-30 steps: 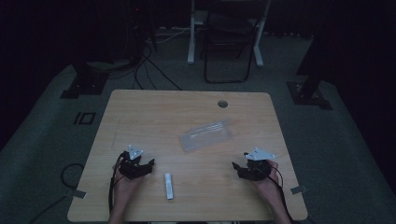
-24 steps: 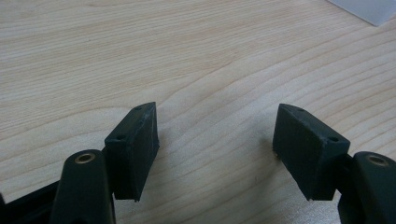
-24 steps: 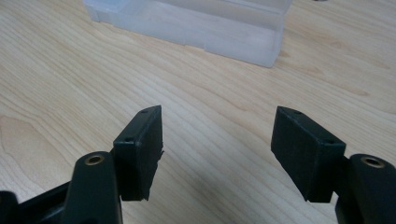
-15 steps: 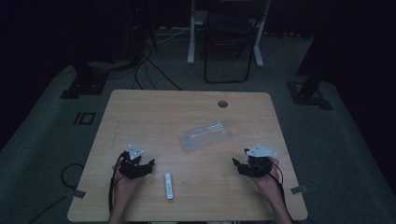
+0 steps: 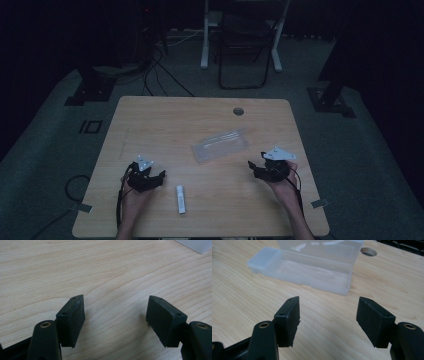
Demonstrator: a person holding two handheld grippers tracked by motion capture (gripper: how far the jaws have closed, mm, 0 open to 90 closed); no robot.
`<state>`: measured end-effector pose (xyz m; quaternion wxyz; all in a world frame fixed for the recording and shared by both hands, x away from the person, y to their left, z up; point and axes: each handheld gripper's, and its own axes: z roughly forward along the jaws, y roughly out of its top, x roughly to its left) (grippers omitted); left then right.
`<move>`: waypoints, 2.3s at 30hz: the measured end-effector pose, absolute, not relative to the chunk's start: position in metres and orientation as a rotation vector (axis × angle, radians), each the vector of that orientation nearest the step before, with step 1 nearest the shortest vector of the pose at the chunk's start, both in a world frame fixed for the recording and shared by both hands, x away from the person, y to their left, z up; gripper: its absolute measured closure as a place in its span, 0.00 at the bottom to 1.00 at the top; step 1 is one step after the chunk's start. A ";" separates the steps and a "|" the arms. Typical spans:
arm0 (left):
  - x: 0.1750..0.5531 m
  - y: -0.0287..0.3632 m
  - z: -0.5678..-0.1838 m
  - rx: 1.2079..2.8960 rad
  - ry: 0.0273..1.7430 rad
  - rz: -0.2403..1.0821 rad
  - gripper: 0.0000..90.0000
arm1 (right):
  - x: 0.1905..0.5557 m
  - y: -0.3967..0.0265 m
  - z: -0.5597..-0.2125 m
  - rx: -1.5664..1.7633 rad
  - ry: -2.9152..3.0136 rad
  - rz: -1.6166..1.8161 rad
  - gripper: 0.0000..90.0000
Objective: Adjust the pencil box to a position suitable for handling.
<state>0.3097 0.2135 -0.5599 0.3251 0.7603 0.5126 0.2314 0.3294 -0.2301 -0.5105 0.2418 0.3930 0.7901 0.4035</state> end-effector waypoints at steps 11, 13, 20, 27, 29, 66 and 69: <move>0.310 0.213 -0.560 1.993 1.344 0.606 0.35 | 0.343 -0.229 -0.506 1.081 2.123 1.109 0.46; 0.310 0.214 -0.560 1.994 1.344 0.607 0.35 | 0.344 -0.229 -0.506 1.080 2.123 1.109 0.47; 0.310 0.213 -0.560 1.993 1.344 0.606 0.35 | 0.353 -0.223 -0.509 1.076 2.112 1.103 0.53; 0.310 0.213 -0.560 1.993 1.344 0.606 0.35 | 0.363 -0.223 -0.515 1.122 2.102 1.096 0.59; 0.310 0.213 -0.560 1.994 1.344 0.607 0.35 | 0.367 -0.223 -0.515 1.131 2.098 1.100 0.61; 0.310 0.213 -0.560 1.995 1.340 0.606 0.35 | 0.428 -0.213 -0.540 1.248 2.116 1.083 0.74; 0.310 0.213 -0.560 1.995 1.340 0.607 0.35 | 0.432 -0.208 -0.541 1.243 2.128 1.071 0.74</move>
